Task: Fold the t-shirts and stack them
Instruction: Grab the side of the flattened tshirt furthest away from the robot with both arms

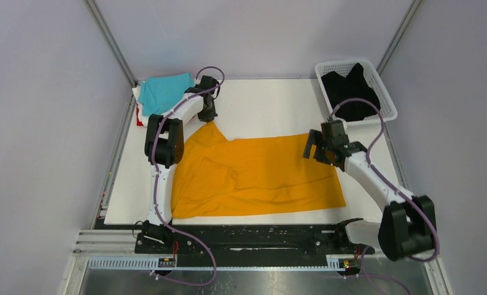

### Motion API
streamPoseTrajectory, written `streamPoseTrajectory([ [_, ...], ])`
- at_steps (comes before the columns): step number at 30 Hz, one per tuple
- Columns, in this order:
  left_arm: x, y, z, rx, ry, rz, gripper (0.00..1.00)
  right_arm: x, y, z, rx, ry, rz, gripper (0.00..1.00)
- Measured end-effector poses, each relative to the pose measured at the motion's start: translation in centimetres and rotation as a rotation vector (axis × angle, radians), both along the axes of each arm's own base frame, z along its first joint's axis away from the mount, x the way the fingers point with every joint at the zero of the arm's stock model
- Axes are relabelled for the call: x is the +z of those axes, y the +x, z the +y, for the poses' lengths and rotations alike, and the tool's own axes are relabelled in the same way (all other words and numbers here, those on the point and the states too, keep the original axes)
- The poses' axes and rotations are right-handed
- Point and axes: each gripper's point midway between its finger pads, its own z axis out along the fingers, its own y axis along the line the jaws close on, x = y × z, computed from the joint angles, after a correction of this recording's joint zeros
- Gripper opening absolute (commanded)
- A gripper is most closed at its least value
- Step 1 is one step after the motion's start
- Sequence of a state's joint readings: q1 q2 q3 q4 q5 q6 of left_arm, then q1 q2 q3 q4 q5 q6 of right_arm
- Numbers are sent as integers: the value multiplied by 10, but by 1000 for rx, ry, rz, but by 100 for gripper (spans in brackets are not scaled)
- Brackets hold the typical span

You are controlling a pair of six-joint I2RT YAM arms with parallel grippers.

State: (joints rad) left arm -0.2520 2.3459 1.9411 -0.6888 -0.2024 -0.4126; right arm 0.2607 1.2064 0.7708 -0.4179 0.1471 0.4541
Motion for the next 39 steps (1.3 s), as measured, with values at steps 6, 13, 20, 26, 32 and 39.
streamPoseTrajectory([
  [6,1,-15,0,-8,13,23,0,31,89,15,302,-127,-45,99],
  [13,18,-41,-4,-24,10,21,0,73,164,35,830,-286,-151,99],
  [20,35,-58,-8,-39,0,-9,0,34,181,11,1089,-316,13,99],
  [26,39,-64,-6,-39,-2,-17,0,-28,166,-4,1216,-308,236,96],
  [32,34,-68,-5,-39,1,-5,0,-66,165,-16,1247,-327,355,90],
  [39,34,-71,-4,-40,-1,-3,0,-74,164,-22,1278,-347,403,79],
])
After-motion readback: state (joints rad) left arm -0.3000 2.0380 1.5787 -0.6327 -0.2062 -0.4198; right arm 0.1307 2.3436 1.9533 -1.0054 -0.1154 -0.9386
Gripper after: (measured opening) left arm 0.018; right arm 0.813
